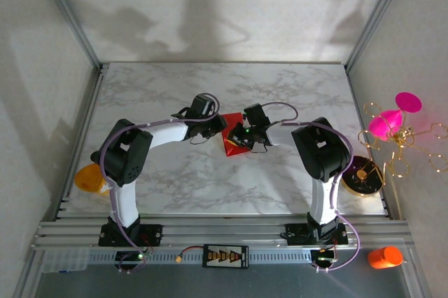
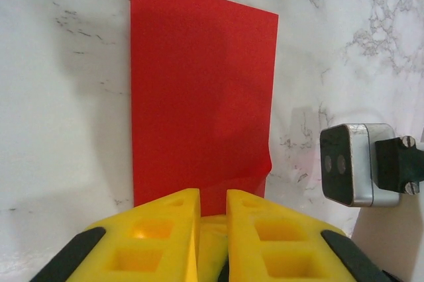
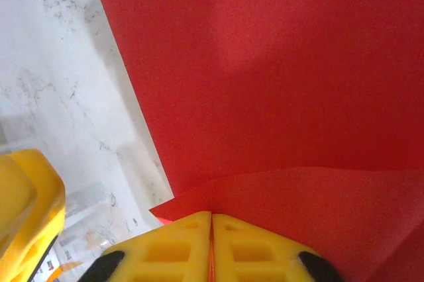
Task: Fold a paper plane with a square sheet of paper (pick it up from the middle)
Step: Fold the triangle a second time at the center of the table.
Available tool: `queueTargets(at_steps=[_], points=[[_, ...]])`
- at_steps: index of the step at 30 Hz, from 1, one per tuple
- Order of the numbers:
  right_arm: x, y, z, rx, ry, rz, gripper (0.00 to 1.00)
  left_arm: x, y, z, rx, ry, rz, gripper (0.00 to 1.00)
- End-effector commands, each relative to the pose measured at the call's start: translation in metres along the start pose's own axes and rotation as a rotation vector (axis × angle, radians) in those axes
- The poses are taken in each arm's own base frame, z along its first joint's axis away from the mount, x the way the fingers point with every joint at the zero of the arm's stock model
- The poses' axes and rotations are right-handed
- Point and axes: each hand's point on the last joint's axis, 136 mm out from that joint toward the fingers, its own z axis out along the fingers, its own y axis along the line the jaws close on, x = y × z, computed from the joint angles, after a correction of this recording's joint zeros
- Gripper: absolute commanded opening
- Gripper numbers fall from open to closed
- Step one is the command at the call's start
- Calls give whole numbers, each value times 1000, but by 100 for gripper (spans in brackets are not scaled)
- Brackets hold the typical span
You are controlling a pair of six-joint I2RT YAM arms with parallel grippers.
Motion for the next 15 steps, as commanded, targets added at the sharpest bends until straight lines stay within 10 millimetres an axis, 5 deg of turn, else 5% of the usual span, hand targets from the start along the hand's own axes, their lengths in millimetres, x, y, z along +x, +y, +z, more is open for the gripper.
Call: queueTargets(at_steps=[1,15], points=[[7,-29,7,105,29,30,4,13,7,9,-22,40,16,17],[9,-31,6,114,34,33,0,27,25,22,-125,73,35,4]])
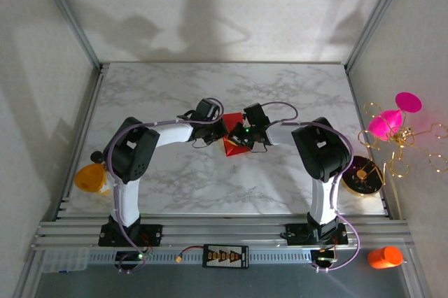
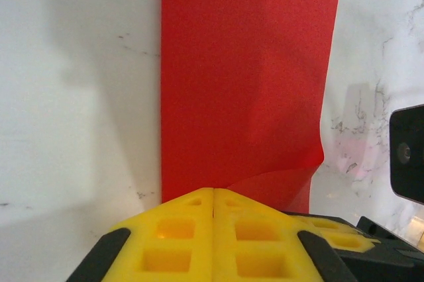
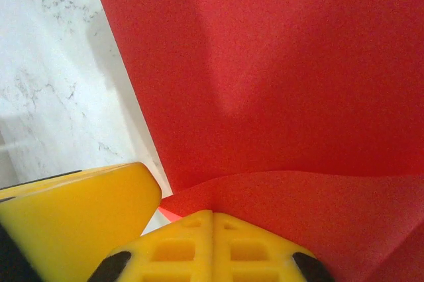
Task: Fold a paper plane with a square sheet of paper (pick it up from the middle)
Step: Fold the triangle a second time at the center of the table.
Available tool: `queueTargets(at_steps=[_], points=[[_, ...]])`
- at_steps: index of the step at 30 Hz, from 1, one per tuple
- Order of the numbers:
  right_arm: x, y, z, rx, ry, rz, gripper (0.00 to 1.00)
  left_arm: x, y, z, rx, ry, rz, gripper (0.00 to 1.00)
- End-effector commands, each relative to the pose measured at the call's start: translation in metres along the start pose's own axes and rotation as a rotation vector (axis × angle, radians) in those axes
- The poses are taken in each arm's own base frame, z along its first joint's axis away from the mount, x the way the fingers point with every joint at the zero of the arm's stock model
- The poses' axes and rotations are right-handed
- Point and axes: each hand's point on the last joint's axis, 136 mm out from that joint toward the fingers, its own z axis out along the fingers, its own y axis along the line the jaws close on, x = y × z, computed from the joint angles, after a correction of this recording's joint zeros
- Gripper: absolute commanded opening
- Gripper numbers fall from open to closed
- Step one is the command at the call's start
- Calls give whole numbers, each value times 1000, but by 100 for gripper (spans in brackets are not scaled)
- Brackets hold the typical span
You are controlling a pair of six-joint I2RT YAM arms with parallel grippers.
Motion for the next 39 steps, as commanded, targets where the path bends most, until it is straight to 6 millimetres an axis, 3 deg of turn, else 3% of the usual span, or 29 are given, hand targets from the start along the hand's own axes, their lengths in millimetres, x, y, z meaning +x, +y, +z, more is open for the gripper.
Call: queueTargets(at_steps=[1,17,22,28,31,39], points=[[10,-30,7,105,36,35,0,6,9,6,-57,12,15,3],[9,-22,3,72,31,27,0,15,29,16,-128,37,19,0],[3,-3,-4,10,18,2,0,16,38,18,-164,42,25,0],[-18,30,-32,-86,-57,-80,1,17,45,18,-201,46,50,0],[-25,25,-38,-63,-87,-113,1,16,45,19,-203,50,57,0],[-18,-5,-27,8,-59,-86,1,15,37,19,-179,55,63,0]])
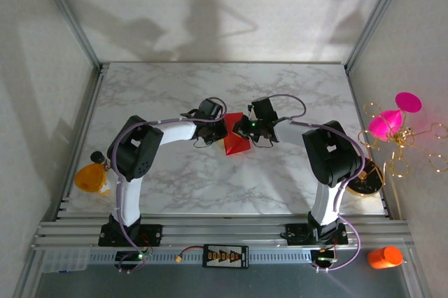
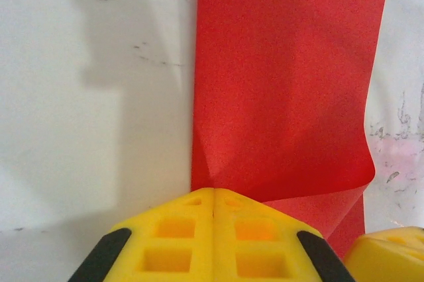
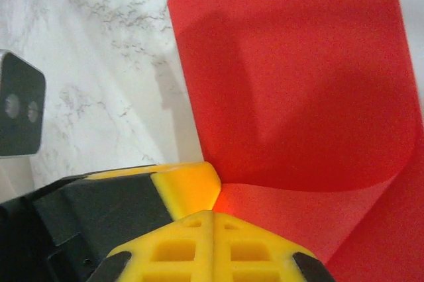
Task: Fold a paper plane with a square sheet of paper (pick it up from the middle)
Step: Fold the triangle a second time at the center of the table.
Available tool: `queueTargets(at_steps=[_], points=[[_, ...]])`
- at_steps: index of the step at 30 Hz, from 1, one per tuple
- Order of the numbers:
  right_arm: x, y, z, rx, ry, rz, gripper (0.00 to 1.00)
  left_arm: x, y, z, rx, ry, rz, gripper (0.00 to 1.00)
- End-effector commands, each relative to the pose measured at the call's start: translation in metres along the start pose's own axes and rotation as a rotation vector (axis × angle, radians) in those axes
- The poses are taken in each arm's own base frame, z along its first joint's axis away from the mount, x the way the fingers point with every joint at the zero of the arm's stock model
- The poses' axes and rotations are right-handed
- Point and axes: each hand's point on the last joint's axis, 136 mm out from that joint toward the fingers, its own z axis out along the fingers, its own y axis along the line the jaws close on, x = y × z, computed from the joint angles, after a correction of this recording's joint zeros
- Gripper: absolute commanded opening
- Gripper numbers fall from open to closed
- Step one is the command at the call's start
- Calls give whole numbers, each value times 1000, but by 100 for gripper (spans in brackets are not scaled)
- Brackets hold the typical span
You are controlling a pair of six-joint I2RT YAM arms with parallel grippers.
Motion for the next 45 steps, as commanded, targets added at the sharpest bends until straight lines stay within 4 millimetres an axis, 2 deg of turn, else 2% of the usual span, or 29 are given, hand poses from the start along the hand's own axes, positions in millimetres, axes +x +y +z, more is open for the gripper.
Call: queueTargets(at_steps=[1,12,15,19,21,23,26,31,35,41,45], points=[[10,-22,5,59,21,8,1,16,25,12,-99,46,11,0],[21,-65,7,170,5,112,2,10,13,9,-66,38,15,0],[25,-73,7,196,8,135,2,1,-3,3,-28,20,28,0],[31,-85,8,235,19,165,2,-15,-45,-22,84,-32,52,2],[32,-87,8,244,20,173,1,-18,-54,-33,110,-55,45,5],[34,-89,7,253,24,183,1,-12,-55,-39,121,-60,29,9],[36,-92,7,267,31,188,1,9,-48,-40,113,-28,8,10],[40,-97,7,287,43,199,1,47,-42,-38,109,47,-10,9],[41,-99,7,294,45,202,1,67,-34,-32,95,98,-14,8],[42,-100,8,294,50,204,0,74,-36,-23,105,130,-12,8],[42,-100,8,296,51,203,0,71,-31,-18,75,118,-10,9]])
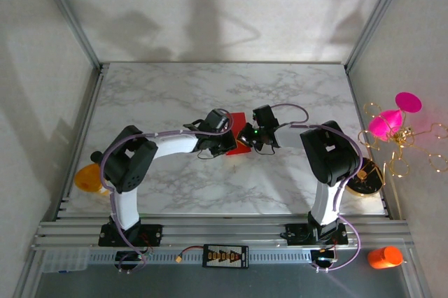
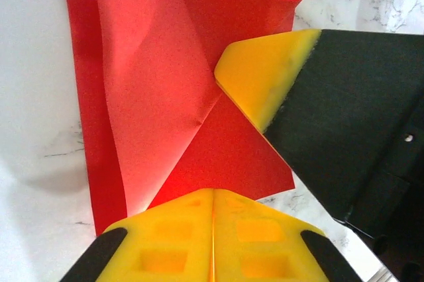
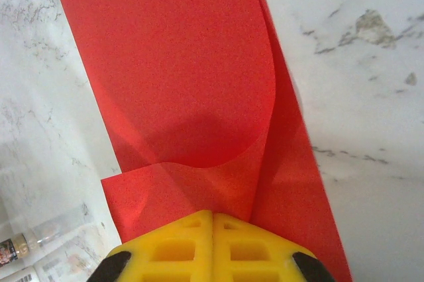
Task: Fold a paper plane with a square sheet of paper (pick it up from the middle)
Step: Fold the triangle a second time at the center of the table.
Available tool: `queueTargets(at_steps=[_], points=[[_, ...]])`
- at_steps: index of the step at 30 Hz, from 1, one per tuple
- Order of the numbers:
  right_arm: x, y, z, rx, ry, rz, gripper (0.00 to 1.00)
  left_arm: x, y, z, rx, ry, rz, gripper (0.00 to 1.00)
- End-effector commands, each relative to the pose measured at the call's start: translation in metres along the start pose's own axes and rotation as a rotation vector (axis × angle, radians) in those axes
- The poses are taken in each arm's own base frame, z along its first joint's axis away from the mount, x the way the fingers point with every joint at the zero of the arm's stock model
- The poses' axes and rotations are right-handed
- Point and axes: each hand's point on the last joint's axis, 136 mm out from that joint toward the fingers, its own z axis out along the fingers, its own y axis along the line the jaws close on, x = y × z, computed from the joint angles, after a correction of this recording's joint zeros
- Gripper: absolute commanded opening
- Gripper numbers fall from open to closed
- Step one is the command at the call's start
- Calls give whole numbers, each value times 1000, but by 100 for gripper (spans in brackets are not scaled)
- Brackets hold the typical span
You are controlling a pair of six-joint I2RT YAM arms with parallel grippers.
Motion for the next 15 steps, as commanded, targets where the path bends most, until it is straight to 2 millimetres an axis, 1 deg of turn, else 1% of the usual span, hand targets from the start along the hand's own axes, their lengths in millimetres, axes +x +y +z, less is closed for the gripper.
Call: queueTargets(at_steps=[1,6,9,15], points=[[20,-61,8,202,44,83,1,-1,4,9,-26,4,-5,9],[21,-62,8,204,48,84,1,-6,10,10,-51,-20,-10,9],[20,-62,8,203,47,82,0,-10,17,10,-70,-32,-13,9],[21,-62,9,206,51,79,1,-11,27,10,-91,-37,-21,9]])
